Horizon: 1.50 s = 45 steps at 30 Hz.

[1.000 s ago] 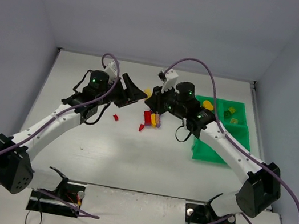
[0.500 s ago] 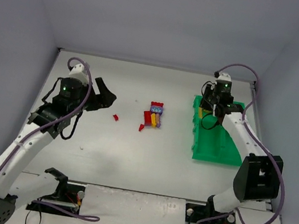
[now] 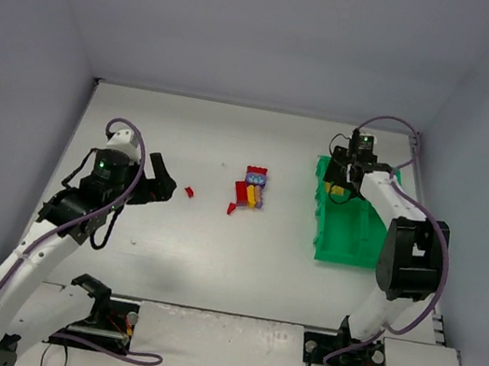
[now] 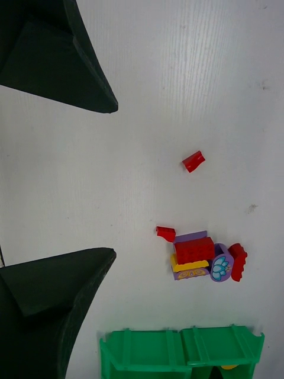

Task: Sort the legos into containers by color

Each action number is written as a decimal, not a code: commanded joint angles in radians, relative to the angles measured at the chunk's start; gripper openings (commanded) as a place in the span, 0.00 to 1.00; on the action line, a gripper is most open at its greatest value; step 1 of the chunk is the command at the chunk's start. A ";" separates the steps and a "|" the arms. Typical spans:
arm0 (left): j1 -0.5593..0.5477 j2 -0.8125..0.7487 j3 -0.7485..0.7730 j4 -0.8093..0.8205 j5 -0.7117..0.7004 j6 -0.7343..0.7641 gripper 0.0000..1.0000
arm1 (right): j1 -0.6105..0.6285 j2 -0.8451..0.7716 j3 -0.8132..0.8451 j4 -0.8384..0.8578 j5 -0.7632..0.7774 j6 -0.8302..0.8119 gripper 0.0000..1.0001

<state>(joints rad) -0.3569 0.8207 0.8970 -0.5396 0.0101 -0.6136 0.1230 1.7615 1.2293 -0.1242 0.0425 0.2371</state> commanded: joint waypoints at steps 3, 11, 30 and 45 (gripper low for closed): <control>0.003 0.009 0.045 0.004 -0.022 0.023 0.94 | -0.003 -0.069 0.052 0.024 -0.010 -0.021 0.60; 0.003 0.043 0.043 0.017 -0.021 0.012 0.96 | 0.200 -0.234 0.016 0.051 -0.069 -0.107 0.51; 0.003 0.002 0.031 -0.046 -0.038 0.002 0.96 | 0.616 -0.005 0.077 0.113 -0.372 -0.380 0.54; 0.003 -0.018 0.030 -0.077 -0.021 0.021 0.96 | 0.644 0.207 0.190 0.046 -0.348 -0.478 0.55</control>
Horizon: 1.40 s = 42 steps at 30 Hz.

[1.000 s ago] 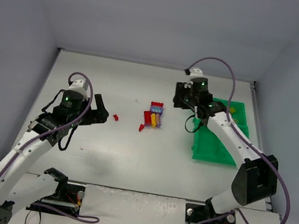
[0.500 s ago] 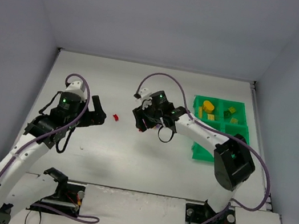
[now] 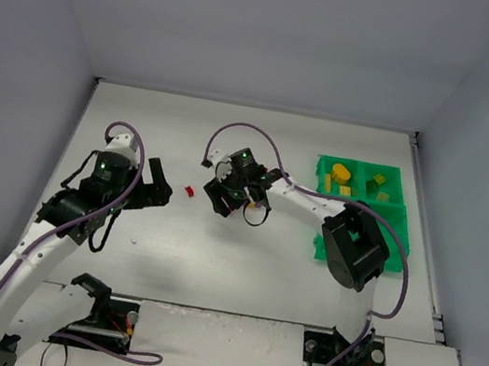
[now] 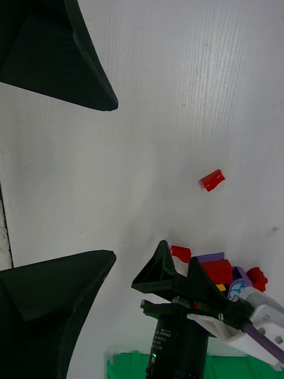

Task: Sort the legos into containers by color

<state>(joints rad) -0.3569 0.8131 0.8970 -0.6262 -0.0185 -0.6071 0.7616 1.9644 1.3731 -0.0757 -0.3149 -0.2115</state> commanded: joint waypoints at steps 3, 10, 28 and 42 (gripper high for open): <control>0.003 -0.014 0.025 0.011 0.009 0.015 0.96 | 0.005 0.019 0.040 -0.006 0.037 -0.037 0.55; 0.004 -0.009 0.019 0.028 0.019 0.009 0.96 | 0.001 0.040 0.012 -0.004 0.076 -0.046 0.56; 0.003 -0.009 0.000 0.042 0.043 0.001 0.96 | -0.008 0.042 -0.045 0.028 0.163 -0.017 0.46; 0.003 0.003 -0.006 0.063 0.052 0.000 0.96 | -0.010 -0.099 -0.124 0.051 0.174 0.047 0.00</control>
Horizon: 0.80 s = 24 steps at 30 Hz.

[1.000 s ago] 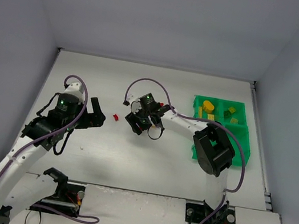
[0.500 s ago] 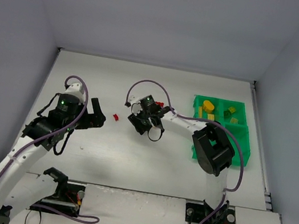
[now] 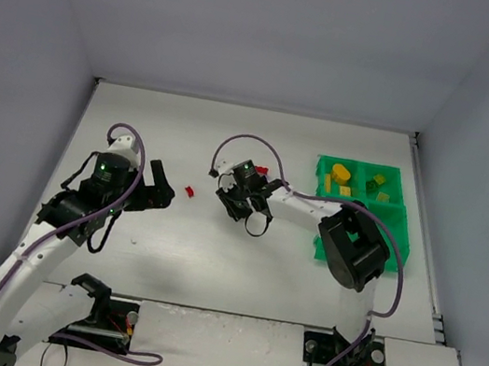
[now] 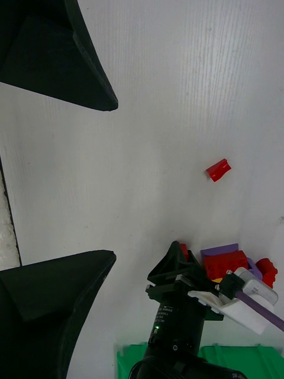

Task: Sort the legos into containers by color

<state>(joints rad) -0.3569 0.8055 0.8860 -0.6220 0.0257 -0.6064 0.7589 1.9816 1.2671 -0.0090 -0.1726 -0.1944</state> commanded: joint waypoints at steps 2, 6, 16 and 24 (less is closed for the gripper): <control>0.003 0.020 0.008 0.065 0.014 0.000 0.96 | -0.019 -0.165 -0.040 -0.014 0.047 0.074 0.00; 0.003 0.041 0.010 0.080 0.020 0.007 0.96 | -0.084 -0.353 -0.104 -0.013 0.145 0.189 0.00; 0.004 0.083 0.017 0.113 0.031 0.016 0.96 | -0.430 -0.728 -0.360 -0.134 0.400 0.515 0.00; 0.006 0.121 0.039 0.122 0.046 0.022 0.96 | -0.543 -0.753 -0.449 -0.178 0.355 0.595 0.11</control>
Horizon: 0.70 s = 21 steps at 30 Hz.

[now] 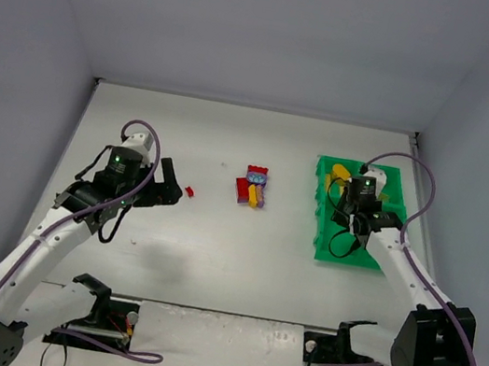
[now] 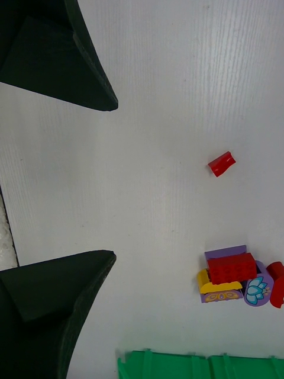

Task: Sort the legos into containers by color

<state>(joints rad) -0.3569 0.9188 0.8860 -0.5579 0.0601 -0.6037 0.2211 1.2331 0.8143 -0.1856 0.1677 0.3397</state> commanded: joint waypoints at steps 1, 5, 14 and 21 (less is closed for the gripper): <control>0.004 0.008 0.041 0.058 0.012 0.022 0.96 | -0.006 0.000 -0.001 -0.002 0.013 0.059 0.15; 0.004 0.008 0.041 0.053 0.009 0.025 0.96 | -0.006 0.015 0.005 0.005 0.009 0.033 0.38; 0.004 0.000 0.041 0.046 -0.009 0.025 0.96 | 0.029 0.025 0.055 0.020 -0.011 -0.020 0.56; 0.004 -0.008 0.051 0.033 -0.031 0.028 0.96 | 0.276 0.107 0.172 0.141 -0.103 -0.169 0.50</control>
<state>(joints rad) -0.3569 0.9272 0.8860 -0.5568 0.0513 -0.5941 0.3985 1.3010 0.9047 -0.1612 0.1226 0.2558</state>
